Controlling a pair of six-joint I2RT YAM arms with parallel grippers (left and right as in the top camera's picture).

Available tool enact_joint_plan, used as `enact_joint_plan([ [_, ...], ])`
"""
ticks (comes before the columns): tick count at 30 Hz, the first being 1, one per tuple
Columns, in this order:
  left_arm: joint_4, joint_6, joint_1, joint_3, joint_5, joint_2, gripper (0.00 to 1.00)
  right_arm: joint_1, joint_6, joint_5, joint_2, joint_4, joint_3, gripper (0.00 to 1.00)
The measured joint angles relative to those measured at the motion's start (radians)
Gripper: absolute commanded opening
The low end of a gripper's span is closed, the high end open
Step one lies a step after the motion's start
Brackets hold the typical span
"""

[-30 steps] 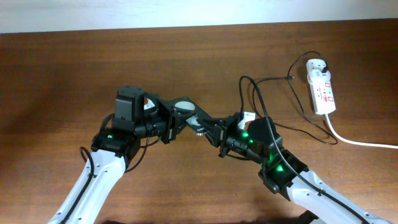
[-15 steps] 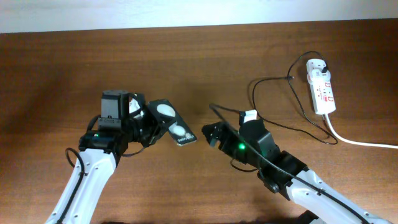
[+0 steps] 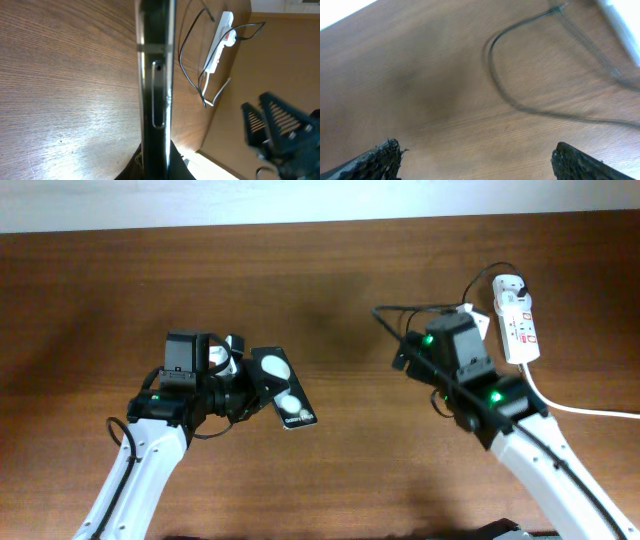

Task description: Plug charger to phone and switch on socket

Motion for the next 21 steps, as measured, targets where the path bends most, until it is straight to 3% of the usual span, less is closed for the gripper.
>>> enact_joint_plan([
  [5, -0.001, 0.0, 0.0, 0.0, -0.006, 0.001, 0.0, -0.167, -0.087, -0.001, 0.402, -0.104, 0.284, 0.99],
  [8, -0.005, 0.0, 0.0, -0.001, -0.008, 0.002, 0.0, -0.206, -0.13, -0.001, 0.718, -0.078, 0.507, 0.99],
  [13, -0.002, 0.0, 0.0, -0.001, -0.009, 0.003, 0.0, -0.209, -0.139, -0.002, 0.929, 0.141, 0.567, 0.62],
  [14, -0.002, 0.0, 0.0, -0.001, -0.009, 0.003, 0.0, -0.209, -0.139, -0.001, 0.938, 0.147, 0.567, 0.48],
  [18, -0.002, 0.0, 0.0, -0.001, -0.009, 0.003, 0.0, -0.209, -0.133, -0.013, 0.967, 0.15, 0.567, 0.34],
  [20, -0.002, 0.0, 0.0, -0.001, -0.009, 0.003, 0.0, -0.209, -0.138, -0.047, 0.974, 0.142, 0.568, 0.16],
  [21, -0.002, 0.0, 0.0, -0.001, -0.009, 0.003, 0.0, -0.209, -0.133, -0.057, 0.974, 0.131, 0.568, 0.14],
])
